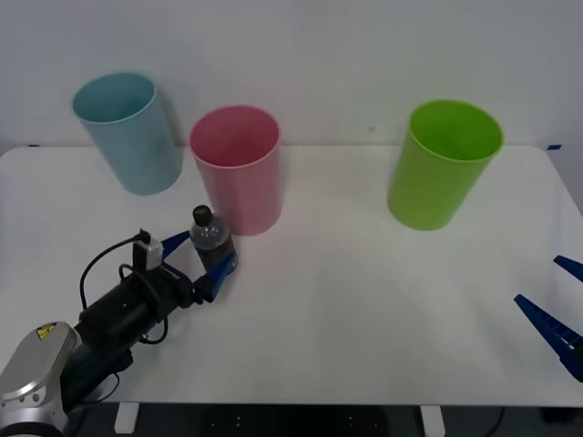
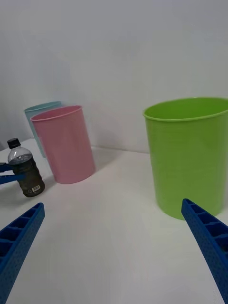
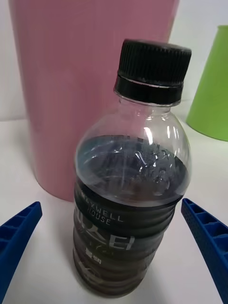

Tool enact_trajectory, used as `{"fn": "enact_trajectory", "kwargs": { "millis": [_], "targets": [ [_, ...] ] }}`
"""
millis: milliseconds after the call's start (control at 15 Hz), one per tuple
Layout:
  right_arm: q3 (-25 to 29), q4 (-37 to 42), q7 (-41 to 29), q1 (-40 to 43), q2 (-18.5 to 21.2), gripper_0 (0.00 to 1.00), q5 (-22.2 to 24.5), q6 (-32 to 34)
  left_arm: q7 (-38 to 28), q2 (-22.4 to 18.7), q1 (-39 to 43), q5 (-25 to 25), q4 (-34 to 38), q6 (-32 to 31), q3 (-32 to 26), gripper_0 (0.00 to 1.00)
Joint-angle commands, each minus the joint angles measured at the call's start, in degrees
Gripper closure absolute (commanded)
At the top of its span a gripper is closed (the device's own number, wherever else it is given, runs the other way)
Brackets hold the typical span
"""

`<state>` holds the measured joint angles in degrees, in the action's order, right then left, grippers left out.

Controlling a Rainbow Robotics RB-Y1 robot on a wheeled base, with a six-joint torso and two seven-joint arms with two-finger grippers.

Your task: Grasp the object on the table and drop it into the matching bin: aluminum can to the light blue bin, PET bottle to the pink bin.

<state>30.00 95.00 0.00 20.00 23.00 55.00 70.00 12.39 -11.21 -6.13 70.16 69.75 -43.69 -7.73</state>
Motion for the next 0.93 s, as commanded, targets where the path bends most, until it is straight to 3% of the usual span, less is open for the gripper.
{"fn": "enact_trajectory", "kwargs": {
  "millis": [67, 600, 667, 733, 800, 867, 933],
  "targets": [
    [0.00, 0.00, 0.00, 0.00, 0.00, 0.00, 0.00, 0.00, 0.18, 1.10, -1.08, 1.74, -0.67, 0.53, -0.54, 0.00],
    [0.00, 0.00, 0.00, 0.00, 0.00, 0.00, 0.00, 0.00, 0.71, 2.68, -1.17, 3.05, -0.67, 0.62, -1.24, 0.00],
    [0.00, 0.00, 0.00, 0.00, 0.00, 0.00, 0.00, 0.00, 0.71, 2.68, -1.17, 3.05, -0.67, 0.62, -1.24, 0.21],
    [0.00, 0.00, 0.00, 0.00, 0.00, 0.00, 0.00, 0.00, 0.89, 2.59, -1.17, 3.05, -0.67, 0.62, -1.24, 0.64],
    [0.00, 0.00, 0.00, 0.00, 0.00, 0.00, 0.00, 0.00, 1.06, 2.68, -1.17, 3.05, -0.67, 0.62, -1.15, 0.89],
    [0.00, 0.00, 0.00, 0.00, 0.00, 0.00, 0.00, 0.00, 1.24, 2.68, -1.17, 3.05, -0.67, 0.62, -1.15, 1.00],
    [0.00, 0.00, 0.00, 0.00, 0.00, 0.00, 0.00, 0.00, 1.41, 2.59, -1.17, 3.14, -0.67, 0.62, -1.06, 1.00]
  ]
}}
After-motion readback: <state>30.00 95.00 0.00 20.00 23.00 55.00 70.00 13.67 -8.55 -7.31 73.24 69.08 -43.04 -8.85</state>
